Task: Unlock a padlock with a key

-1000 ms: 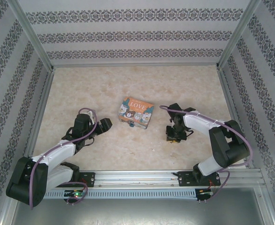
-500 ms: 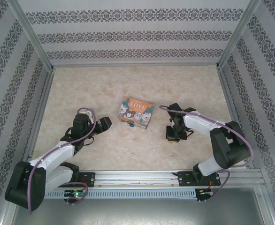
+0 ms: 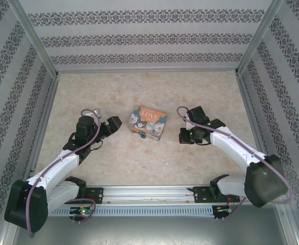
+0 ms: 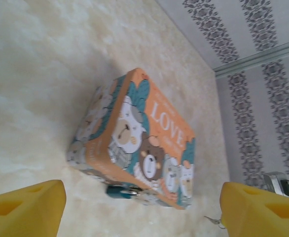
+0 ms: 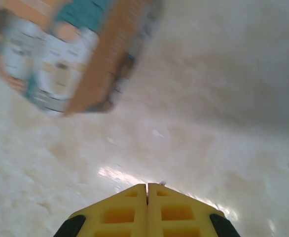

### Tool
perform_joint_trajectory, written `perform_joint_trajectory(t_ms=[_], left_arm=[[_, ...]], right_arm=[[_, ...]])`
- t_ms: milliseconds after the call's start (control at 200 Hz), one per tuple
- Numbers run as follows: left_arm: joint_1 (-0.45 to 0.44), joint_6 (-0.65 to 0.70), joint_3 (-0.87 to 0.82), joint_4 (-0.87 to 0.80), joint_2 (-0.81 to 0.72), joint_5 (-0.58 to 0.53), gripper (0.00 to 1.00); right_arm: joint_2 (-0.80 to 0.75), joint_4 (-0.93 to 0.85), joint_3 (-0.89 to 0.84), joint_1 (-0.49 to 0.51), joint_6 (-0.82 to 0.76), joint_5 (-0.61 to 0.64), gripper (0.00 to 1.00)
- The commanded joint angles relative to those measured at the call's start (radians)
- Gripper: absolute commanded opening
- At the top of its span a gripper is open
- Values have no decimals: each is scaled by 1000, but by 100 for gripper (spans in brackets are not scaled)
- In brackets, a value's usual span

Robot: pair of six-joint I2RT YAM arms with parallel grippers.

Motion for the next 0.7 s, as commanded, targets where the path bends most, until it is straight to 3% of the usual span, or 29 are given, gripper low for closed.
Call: perform_joint_trajectory(t_ms=[0,175,400,699], left_arm=[[-6,-158,44,81,39,93,79],[-47,-354,74,211,114,133,78],[-147,-685,86,547,251,88,78],[-263,-937,170,940,494,28,77]], right_arm=[[-64,131,14,13,-53,-63,0],[-105,194,45,24,-46,-87,0],[-111,282,88,64,-12,-91,0],[-72,381,140,132,-5,-55,0]])
